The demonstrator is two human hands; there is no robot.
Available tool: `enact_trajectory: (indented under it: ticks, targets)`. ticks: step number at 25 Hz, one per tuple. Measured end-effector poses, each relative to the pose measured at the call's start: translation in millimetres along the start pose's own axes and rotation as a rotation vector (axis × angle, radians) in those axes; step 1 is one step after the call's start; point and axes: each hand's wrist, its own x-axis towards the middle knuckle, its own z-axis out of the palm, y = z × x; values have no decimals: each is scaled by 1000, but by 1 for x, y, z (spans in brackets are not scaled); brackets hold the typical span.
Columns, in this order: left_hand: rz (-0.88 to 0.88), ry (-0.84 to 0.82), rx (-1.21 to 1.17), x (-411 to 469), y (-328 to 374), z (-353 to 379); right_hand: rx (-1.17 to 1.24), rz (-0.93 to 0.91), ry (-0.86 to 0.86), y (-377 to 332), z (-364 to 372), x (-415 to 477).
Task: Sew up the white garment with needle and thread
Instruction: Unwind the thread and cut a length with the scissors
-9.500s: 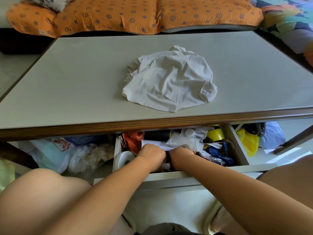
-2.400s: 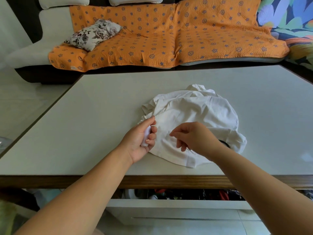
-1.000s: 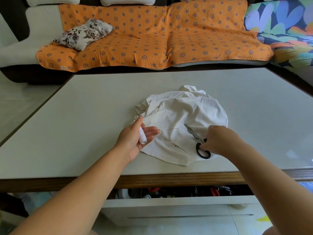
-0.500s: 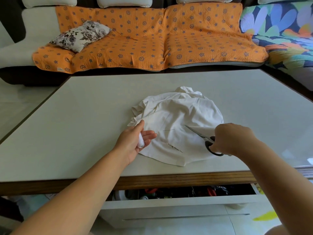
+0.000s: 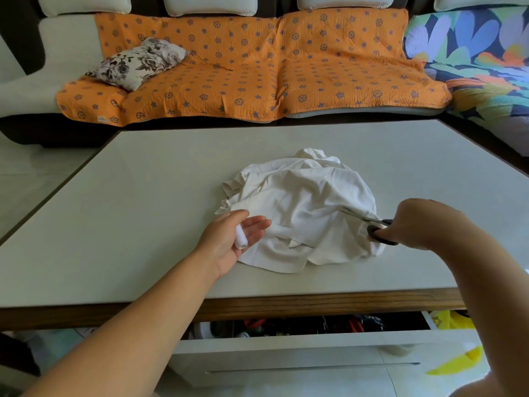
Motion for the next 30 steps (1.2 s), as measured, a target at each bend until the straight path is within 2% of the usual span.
enact_trajectory:
  ticks: [2, 6, 8, 10, 13, 16, 19, 23, 30]
  targets:
    - [-6, -30, -61, -2, 2, 0, 91, -26, -38, -2, -3, 0]
    - [-4, -41, -104, -3, 6, -3, 21, -60, -331, 0, -17, -13]
    - [-4, -40, -101, -2, 7, -4, 57, -107, -420, 5, -27, -21]
    - [-4, -43, -96, -2, 7, -5, 176, -236, -456, 2, -33, -28]
    - [-4, -49, -116, -1, 7, -4, 536, -402, -503, -29, -19, -34]
    - [-10, -62, -138, -2, 7, 0, 807, -448, -657, -63, 12, -35]
    - [-7, -59, -168, -2, 6, 2, 891, -429, -780, -78, 31, -33]
    - [-9, -53, -208, -4, 8, -1, 939, -433, -860, -89, 42, -33]
    - [-25, -40, -284, -3, 9, -4, 1001, -423, -868, -101, 49, -34]
